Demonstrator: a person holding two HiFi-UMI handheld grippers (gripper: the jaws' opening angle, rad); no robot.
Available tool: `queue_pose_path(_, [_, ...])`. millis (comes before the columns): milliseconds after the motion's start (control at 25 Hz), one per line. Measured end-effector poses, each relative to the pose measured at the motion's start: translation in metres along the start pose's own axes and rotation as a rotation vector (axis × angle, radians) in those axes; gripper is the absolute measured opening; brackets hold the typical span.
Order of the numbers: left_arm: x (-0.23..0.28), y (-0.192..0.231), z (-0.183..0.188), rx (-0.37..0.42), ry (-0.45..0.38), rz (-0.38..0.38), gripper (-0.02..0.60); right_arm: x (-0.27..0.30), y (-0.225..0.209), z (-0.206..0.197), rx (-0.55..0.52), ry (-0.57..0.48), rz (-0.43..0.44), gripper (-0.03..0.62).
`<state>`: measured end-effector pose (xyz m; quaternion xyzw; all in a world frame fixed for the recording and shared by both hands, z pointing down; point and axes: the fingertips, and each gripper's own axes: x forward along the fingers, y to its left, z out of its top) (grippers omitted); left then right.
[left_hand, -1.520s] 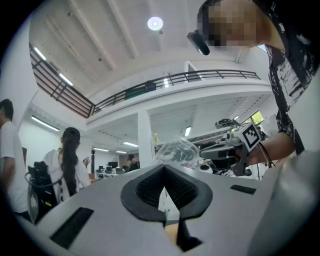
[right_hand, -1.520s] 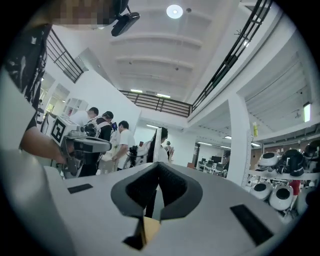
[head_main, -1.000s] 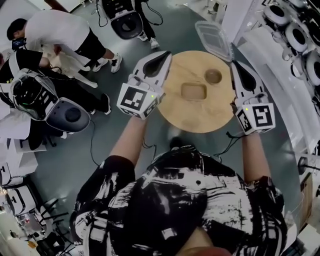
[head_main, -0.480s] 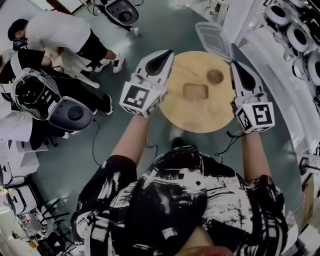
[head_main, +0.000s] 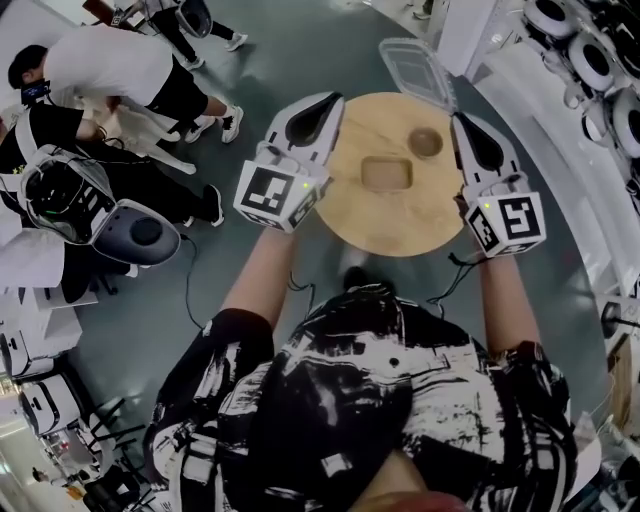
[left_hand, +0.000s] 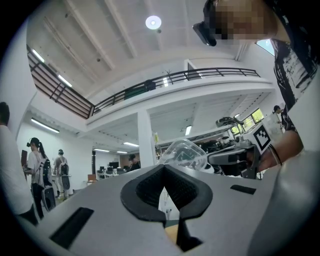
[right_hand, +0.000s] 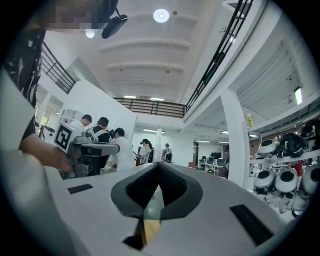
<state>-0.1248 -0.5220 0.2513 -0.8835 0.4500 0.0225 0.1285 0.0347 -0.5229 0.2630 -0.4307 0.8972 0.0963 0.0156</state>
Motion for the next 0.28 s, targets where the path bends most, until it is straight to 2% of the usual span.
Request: queue_pose_path(280, [-0.017, 0.003, 0.008, 0.003, -0.006, 0.005, -0.002, -0.002, 0.014, 0.011, -0.008, -0.013, -0.003, 0.002])
